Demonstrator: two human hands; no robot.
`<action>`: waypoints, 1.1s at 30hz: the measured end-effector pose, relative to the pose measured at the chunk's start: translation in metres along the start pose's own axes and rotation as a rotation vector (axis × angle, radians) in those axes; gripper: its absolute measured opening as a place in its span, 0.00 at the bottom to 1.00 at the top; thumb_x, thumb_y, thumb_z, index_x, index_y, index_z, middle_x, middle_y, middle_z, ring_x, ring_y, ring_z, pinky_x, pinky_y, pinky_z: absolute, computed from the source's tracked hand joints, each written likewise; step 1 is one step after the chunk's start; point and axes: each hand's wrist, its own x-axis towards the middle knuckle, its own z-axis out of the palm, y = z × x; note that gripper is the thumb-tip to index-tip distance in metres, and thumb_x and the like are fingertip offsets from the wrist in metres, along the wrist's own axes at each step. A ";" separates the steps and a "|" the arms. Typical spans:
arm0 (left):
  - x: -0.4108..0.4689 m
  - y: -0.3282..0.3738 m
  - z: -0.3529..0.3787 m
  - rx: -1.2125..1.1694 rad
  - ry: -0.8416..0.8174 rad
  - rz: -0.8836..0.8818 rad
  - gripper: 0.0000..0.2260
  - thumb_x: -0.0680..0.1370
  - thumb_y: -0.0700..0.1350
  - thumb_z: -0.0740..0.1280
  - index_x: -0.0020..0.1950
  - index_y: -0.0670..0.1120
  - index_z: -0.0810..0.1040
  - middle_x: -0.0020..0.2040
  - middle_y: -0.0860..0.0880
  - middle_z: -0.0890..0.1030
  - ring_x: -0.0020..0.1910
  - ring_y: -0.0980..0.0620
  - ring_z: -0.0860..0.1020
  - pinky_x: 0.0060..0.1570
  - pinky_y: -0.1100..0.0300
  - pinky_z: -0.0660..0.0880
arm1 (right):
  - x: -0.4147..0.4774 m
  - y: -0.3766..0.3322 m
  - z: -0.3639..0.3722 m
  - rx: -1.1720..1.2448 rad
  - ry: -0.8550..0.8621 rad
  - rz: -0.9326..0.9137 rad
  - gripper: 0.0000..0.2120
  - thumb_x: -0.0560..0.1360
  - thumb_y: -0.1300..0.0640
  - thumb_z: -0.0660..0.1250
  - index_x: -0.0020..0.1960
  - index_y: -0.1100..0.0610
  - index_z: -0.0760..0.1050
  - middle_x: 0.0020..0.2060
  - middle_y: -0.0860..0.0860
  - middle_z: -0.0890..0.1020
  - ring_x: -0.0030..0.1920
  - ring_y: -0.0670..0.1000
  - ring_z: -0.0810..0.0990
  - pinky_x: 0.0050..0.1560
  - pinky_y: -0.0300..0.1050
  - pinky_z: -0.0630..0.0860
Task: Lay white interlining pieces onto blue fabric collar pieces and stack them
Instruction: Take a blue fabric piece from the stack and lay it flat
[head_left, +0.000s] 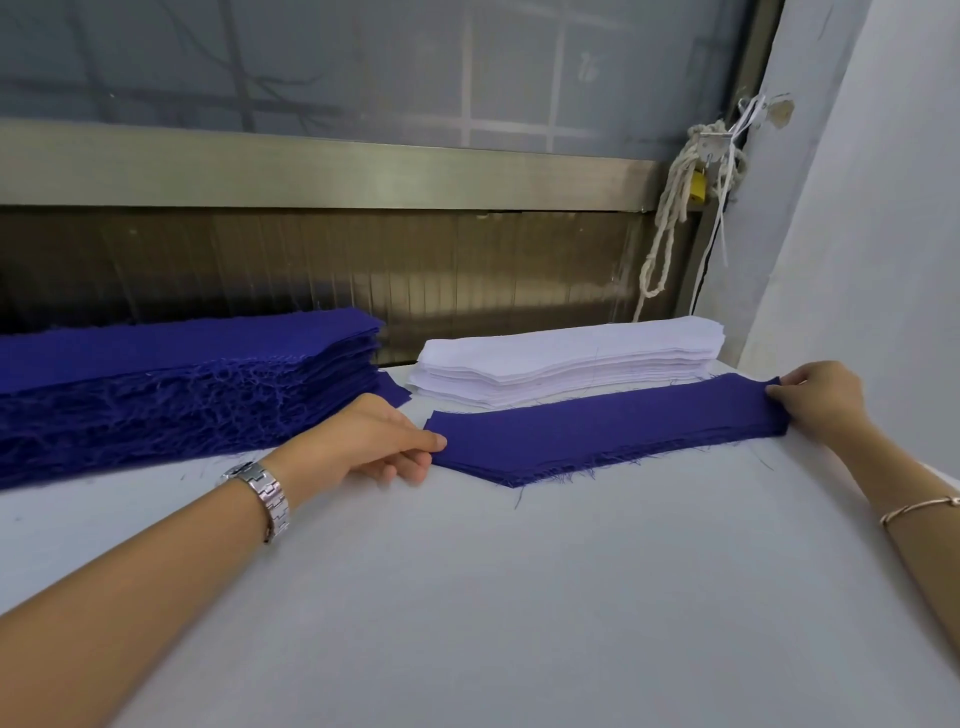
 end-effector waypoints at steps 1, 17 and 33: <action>0.000 0.000 -0.001 0.037 0.009 -0.003 0.13 0.74 0.52 0.76 0.35 0.44 0.83 0.33 0.46 0.85 0.27 0.55 0.77 0.24 0.68 0.71 | 0.000 0.000 0.000 -0.005 0.006 0.001 0.10 0.74 0.68 0.69 0.38 0.74 0.76 0.37 0.72 0.74 0.39 0.56 0.69 0.40 0.51 0.70; -0.046 -0.004 -0.064 0.309 0.736 0.582 0.11 0.79 0.50 0.70 0.37 0.49 0.77 0.27 0.53 0.77 0.27 0.58 0.74 0.33 0.69 0.67 | -0.084 -0.133 0.027 0.071 0.011 -0.570 0.08 0.78 0.67 0.66 0.54 0.63 0.82 0.47 0.55 0.79 0.44 0.52 0.75 0.48 0.46 0.71; -0.084 -0.124 -0.239 0.706 1.069 0.246 0.07 0.80 0.47 0.68 0.54 0.47 0.83 0.48 0.45 0.83 0.46 0.45 0.80 0.39 0.51 0.74 | -0.198 -0.319 0.112 0.313 -0.431 -0.735 0.08 0.82 0.60 0.64 0.53 0.60 0.82 0.46 0.54 0.83 0.47 0.52 0.81 0.50 0.47 0.77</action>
